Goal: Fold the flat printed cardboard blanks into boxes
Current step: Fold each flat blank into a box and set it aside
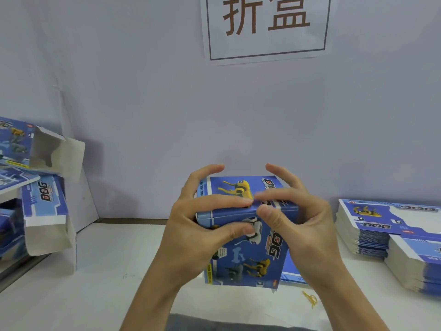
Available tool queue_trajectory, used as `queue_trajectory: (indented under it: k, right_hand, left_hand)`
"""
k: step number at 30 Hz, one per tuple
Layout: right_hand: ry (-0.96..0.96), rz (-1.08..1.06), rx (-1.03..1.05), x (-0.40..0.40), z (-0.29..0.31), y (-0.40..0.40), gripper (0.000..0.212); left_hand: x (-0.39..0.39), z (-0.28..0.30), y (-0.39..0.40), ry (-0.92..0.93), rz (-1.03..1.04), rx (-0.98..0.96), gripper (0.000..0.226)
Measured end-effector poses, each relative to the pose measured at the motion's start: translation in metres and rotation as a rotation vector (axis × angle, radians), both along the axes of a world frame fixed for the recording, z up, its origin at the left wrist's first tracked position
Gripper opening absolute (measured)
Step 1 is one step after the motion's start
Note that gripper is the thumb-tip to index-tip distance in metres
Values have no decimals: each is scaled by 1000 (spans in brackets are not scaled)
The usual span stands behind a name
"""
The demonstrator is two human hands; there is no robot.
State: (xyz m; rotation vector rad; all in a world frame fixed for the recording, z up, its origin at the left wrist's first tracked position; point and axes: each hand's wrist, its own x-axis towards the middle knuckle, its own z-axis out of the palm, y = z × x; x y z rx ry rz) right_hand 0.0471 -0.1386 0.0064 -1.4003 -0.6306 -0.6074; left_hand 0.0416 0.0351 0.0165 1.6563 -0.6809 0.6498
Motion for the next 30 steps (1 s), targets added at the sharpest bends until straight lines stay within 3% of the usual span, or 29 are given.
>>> queue_trajectory:
  k: [4, 8, 11, 13, 16, 19, 22, 24, 26, 30]
  right_hand:
    - [7, -161, 72, 0, -2, 12, 25]
    - [-78, -379, 46, 0, -1, 14, 17]
    - [-52, -312, -18, 1, -1, 14, 22]
    - [123, -116, -144, 0, 1, 15, 29]
    - [412, 120, -549, -1, -2, 18, 41]
    - [556, 123, -788, 1, -11, 22, 83]
    - [694, 31, -612, 3, -14, 24, 128]
    - [747, -3, -331, 9, -16, 21, 124]
    - [696, -25, -91, 13, -12, 17, 104]
    - [613, -61, 196, 21, -15, 0, 95]
  left_hand:
    - [5, -4, 4, 9, 46, -173, 28]
    - [12, -8, 16, 21, 139, -345, 26]
    - [20, -11, 24, -24, 282, -532, 25]
    - [23, -14, 25, -3, 350, -744, 26]
    - [26, -16, 25, 77, 408, -1024, 31]
    - [29, -17, 22, 187, 419, -1101, 39]
    - [30, -19, 7, 370, 319, -1032, 61]
    - [31, -22, -6, 517, 271, -893, 62]
    - [28, -26, -20, 654, 149, -755, 63]
    - [25, -35, -37, 784, 2, -436, 59]
